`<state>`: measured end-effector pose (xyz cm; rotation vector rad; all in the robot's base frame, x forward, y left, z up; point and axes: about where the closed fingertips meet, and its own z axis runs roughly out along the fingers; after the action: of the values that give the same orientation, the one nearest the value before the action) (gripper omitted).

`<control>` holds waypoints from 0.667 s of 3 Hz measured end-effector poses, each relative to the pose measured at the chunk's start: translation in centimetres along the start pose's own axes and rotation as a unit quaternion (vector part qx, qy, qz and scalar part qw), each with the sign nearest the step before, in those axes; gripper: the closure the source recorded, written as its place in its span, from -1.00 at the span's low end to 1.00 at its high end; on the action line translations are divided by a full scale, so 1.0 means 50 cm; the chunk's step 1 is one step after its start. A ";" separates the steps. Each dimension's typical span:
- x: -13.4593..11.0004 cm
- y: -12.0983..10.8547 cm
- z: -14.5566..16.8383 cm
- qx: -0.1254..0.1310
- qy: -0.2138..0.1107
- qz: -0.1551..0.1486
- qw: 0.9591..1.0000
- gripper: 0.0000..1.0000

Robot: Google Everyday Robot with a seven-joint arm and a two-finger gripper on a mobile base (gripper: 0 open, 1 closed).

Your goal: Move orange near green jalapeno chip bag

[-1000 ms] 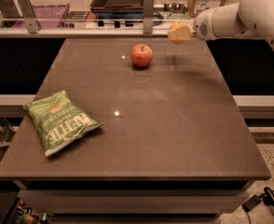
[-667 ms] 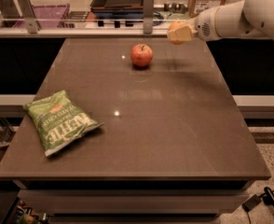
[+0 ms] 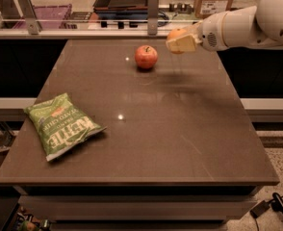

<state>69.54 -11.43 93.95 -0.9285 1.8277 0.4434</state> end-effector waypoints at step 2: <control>0.001 0.111 -0.020 -0.037 -0.003 -0.035 0.999 1.00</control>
Offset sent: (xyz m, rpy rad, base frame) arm -0.0773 0.0380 -0.0018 -0.0339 -0.0281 0.1561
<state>64.70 -8.57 93.76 -1.0363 1.7779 0.4724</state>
